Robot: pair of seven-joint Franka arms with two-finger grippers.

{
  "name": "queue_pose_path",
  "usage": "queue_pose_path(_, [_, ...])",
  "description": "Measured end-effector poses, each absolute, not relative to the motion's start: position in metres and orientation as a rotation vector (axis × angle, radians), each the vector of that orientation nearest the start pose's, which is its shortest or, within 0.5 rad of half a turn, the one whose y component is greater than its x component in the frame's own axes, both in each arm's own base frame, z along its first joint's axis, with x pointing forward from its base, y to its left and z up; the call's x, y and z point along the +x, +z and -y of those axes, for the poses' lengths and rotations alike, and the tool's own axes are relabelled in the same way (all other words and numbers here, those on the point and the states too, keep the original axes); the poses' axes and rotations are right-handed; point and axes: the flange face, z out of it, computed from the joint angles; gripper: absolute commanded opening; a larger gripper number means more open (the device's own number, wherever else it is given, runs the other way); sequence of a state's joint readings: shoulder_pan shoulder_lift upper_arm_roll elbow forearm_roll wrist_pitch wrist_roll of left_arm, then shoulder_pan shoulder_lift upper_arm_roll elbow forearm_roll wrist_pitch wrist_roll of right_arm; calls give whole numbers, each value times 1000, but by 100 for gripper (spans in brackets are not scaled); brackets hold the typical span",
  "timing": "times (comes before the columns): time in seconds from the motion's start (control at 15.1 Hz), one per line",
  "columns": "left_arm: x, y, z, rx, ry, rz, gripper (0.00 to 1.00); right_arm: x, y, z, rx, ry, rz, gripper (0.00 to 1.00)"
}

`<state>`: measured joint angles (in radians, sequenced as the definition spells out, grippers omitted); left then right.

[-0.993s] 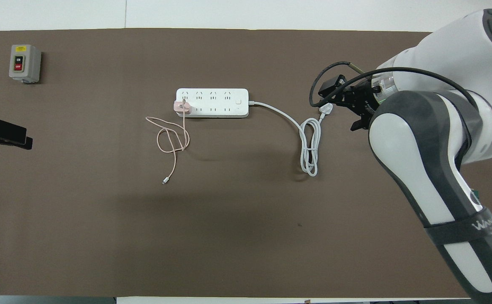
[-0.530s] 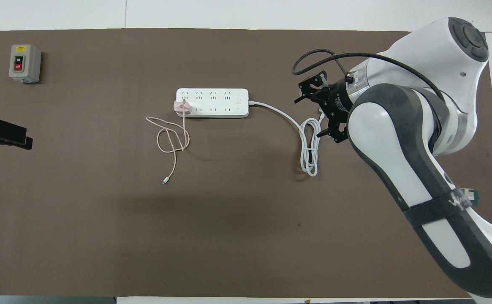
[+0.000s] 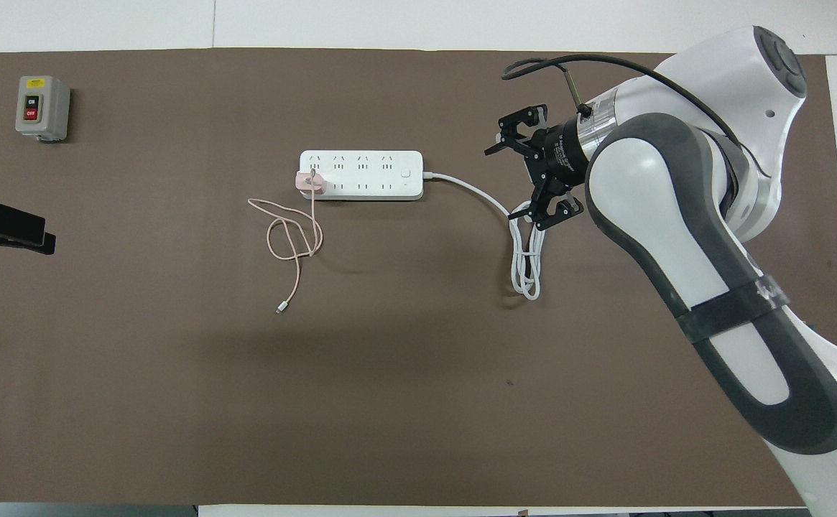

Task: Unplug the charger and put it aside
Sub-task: 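Reach the right gripper to the cord end of the white power strip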

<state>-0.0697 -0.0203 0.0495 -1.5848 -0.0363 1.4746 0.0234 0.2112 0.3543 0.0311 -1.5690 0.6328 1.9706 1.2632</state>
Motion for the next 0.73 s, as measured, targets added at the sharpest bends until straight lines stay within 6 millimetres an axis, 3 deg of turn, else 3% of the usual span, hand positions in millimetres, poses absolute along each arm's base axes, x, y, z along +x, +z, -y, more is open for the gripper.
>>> queue_pose_path(0.33, [537,621,15,-3175,143,-72,100,657,446,-196,-1923,551,-1666,100])
queue_pose_path(0.73, [537,621,15,-3175,143,-72,100,658,438,-229,-1809,504,-1774,100])
